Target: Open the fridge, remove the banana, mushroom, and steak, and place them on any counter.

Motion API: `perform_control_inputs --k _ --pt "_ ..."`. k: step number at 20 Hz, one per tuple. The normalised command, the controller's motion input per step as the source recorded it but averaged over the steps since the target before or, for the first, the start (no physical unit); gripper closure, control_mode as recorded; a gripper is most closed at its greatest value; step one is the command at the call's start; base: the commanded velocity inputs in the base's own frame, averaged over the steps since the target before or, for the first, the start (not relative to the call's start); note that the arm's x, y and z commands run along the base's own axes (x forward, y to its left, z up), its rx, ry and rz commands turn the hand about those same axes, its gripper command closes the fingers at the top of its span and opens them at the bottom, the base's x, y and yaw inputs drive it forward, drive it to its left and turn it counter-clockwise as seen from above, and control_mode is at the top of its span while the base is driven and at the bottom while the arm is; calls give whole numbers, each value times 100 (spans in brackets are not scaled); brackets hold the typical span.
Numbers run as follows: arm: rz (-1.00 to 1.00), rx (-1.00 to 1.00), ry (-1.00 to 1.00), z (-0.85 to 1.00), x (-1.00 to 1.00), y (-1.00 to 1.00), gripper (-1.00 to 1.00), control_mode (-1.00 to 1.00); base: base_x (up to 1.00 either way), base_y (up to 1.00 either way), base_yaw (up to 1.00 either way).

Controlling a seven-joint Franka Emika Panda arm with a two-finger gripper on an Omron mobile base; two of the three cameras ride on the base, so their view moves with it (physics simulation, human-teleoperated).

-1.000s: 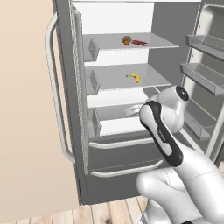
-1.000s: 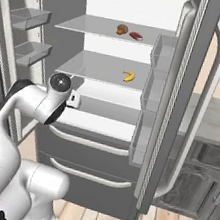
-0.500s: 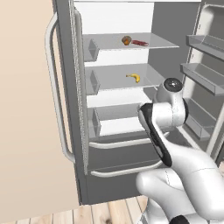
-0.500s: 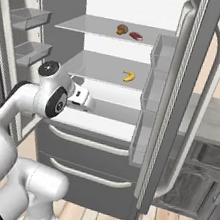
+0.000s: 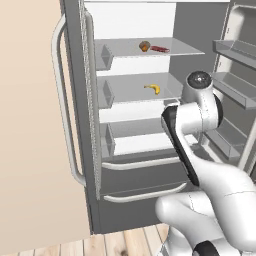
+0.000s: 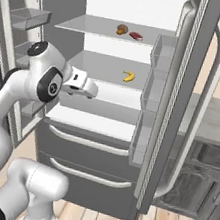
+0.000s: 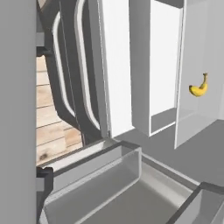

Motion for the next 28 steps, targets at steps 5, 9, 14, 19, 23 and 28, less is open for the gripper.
perform_control_inputs --k 5,9,14,19,23,28 --pt "18 0 0 58 -45 0 -100 -100 0 0 0" --pt "16 -1 -2 58 -25 0 -100 -100 0 0 0" --pt "9 -2 -7 41 -26 0 -100 -100 0 0 0" --pt "6 0 -13 2 -24 0 -100 -100 0 0 0" --pt "16 0 -19 -9 -46 0 -100 -100 0 0 0" --pt "8 0 -15 1 -53 0 -100 -100 0 0 0"
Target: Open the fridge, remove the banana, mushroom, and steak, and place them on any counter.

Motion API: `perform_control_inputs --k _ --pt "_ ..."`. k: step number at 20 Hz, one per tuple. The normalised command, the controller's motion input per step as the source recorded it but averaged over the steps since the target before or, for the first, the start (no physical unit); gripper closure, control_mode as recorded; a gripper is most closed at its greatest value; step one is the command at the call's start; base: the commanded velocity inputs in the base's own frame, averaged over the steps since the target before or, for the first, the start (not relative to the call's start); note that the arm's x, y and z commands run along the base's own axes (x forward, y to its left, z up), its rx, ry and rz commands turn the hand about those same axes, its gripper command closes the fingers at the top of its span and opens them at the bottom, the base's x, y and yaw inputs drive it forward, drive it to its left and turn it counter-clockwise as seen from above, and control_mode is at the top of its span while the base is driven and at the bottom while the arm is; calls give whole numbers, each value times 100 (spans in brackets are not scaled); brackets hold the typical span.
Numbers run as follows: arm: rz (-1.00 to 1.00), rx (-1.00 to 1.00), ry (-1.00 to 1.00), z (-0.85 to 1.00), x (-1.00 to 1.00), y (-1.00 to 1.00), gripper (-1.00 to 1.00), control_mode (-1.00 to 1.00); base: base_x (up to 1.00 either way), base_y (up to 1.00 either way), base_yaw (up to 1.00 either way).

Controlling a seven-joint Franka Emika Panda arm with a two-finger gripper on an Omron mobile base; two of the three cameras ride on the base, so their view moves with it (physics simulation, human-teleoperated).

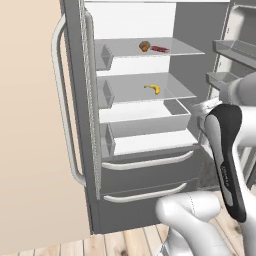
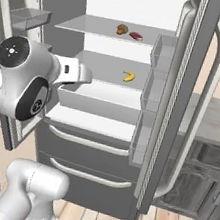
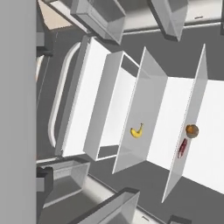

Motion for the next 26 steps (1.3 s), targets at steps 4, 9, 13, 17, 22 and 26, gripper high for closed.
perform_control_inputs --k 4,9,13,17,22,26 --pt "0 0 -2 19 -16 0 -100 -100 0 0 0" --pt "-1 0 1 14 0 0 -100 -100 0 0 0" --pt "-6 0 1 0 17 0 -100 -100 0 0 0" --pt "-1 0 0 0 14 0 -100 100 52 0 0" --pt "0 0 0 0 0 0 -100 100 75 -2 0" --pt "0 0 0 0 0 0 -100 100 56 -7 0"
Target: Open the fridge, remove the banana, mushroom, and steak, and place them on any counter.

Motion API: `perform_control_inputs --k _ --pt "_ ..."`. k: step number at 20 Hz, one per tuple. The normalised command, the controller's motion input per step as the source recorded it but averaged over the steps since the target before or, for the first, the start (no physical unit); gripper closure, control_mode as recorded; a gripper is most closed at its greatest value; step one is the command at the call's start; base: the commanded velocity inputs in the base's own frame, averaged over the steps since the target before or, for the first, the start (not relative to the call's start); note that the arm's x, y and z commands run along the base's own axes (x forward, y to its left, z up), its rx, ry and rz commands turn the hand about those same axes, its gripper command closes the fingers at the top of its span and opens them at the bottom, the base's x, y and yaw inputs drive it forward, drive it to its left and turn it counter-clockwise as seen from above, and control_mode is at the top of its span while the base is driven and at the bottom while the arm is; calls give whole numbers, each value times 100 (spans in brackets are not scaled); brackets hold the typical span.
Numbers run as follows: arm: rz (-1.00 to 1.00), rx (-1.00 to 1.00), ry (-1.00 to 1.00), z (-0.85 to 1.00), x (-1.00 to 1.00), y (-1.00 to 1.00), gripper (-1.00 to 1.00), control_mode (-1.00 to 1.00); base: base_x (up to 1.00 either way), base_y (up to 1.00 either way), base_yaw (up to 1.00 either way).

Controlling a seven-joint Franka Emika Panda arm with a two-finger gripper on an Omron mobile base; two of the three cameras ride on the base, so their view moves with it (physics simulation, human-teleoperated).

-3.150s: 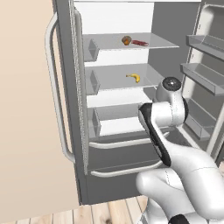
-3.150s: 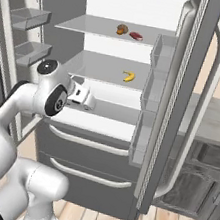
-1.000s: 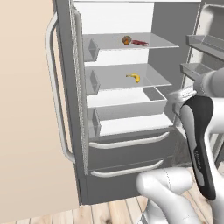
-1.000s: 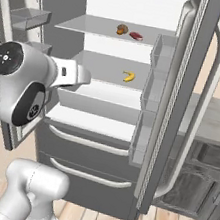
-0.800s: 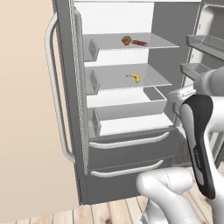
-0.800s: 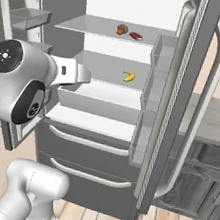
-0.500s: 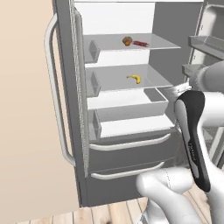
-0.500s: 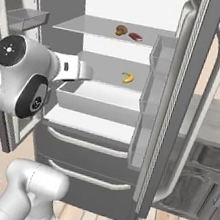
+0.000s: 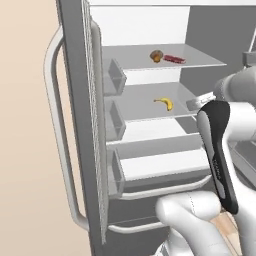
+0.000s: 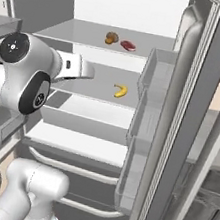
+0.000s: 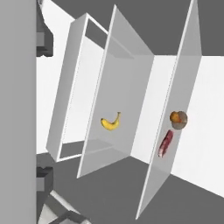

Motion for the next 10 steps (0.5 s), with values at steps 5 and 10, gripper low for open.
perform_control_inputs --k 5,10 --pt "0 0 0 0 0 0 -100 100 56 -20 0" --pt "-2 0 2 -4 6 0 -100 -100 19 -5 -2"
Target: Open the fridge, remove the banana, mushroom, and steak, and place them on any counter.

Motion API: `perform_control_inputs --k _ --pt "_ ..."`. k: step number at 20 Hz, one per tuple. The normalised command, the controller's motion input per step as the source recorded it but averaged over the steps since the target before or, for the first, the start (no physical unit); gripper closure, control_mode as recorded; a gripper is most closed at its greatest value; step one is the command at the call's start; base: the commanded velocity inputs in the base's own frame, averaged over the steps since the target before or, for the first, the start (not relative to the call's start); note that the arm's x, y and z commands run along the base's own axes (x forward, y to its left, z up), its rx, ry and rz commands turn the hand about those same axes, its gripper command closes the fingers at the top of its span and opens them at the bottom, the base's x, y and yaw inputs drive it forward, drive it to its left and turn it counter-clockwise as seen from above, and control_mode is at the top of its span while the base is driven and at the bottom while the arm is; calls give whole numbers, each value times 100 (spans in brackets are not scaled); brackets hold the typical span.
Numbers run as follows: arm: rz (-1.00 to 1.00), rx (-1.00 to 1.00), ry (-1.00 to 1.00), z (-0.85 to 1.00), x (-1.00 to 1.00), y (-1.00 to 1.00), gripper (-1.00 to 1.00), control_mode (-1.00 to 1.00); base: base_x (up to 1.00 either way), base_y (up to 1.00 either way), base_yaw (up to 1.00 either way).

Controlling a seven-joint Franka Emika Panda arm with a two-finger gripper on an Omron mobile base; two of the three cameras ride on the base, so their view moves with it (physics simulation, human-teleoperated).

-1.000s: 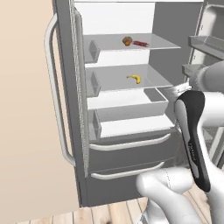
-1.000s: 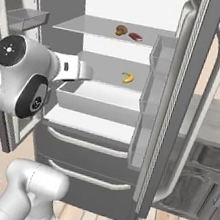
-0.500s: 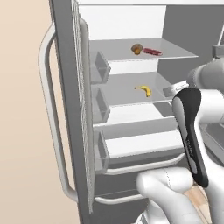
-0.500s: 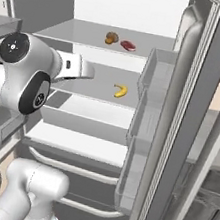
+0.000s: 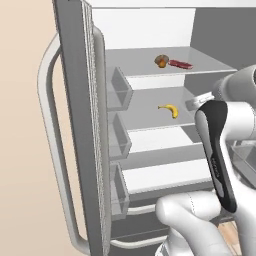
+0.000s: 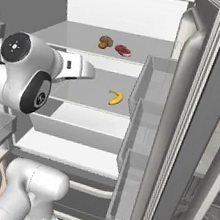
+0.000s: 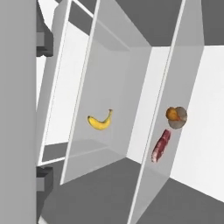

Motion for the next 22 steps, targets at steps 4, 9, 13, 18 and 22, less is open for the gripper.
perform_control_inputs --k 4,9,13,18,22 --pt "0 0 4 -1 11 0 -100 -100 0 0 0" --pt "1 0 0 2 50 -6 -100 -100 0 0 0" --pt "0 0 10 -1 51 -11 -100 -100 0 0 0" --pt "0 0 10 -23 40 -21 -100 -100 0 0 0" --pt "0 2 2 -45 28 -6 -100 -100 0 0 0"
